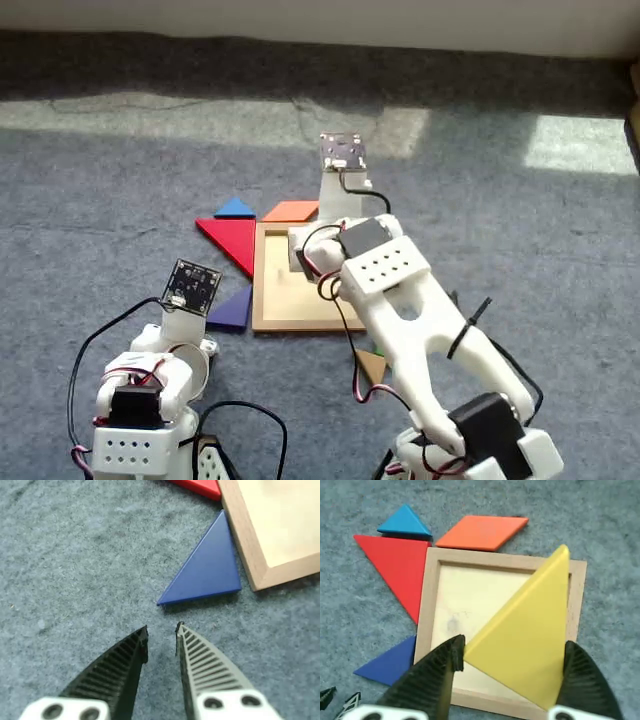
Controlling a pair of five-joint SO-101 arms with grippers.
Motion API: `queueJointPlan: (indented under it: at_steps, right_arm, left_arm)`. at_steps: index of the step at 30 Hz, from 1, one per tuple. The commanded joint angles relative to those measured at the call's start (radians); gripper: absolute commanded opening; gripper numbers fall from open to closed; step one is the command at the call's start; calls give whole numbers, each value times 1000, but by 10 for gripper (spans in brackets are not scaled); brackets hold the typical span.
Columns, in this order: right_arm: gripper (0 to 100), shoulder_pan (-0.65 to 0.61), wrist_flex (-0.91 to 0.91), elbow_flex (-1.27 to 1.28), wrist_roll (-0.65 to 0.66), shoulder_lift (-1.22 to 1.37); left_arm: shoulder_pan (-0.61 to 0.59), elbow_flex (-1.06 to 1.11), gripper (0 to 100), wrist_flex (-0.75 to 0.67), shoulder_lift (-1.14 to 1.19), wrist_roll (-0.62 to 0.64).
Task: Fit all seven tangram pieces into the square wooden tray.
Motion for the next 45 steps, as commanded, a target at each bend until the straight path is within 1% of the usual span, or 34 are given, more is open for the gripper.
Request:
queueJointPlan:
  at_steps: [1,4,8,11,14,17,20,22,27,32,35,40,45]
  right_arm:
    - [238,-16,-18,-120,-18,85]
    - [238,-15,19,-185,-55,166]
    - [238,-10,35,-246,-60,236]
    - [238,-1,35,-251,-61,275]
    - [238,30,38,-252,-112,308]
    - [238,61,41,-251,-115,321]
    - [243,65,91,-251,-114,326]
    - [272,62,128,-255,-114,326]
    - [430,50,183,-257,-114,326]
    - [434,1,194,-257,-112,320]
    - [402,-7,196,-269,-31,314]
    - [225,13,255,-318,69,248]
    - [111,51,255,-317,140,151]
  left_arm:
    - [-10,19,120,5,-16,-3]
    - [-10,19,120,5,-16,-3]
    - [-10,19,120,5,-16,-3]
    - [-10,19,120,5,-16,-3]
    - [-10,19,120,5,-16,-3]
    - [-10,19,120,5,-16,-3]
    - [-10,19,120,5,-16,-3]
    - [-10,19,120,5,-16,-3]
    - [-10,19,120,5,-16,-3]
    - [-10,19,120,5,-16,-3]
    - [-10,19,120,5,-16,-3]
    - [-10,19,120,5,-16,-3]
    - [-10,19,120,5,-16,-3]
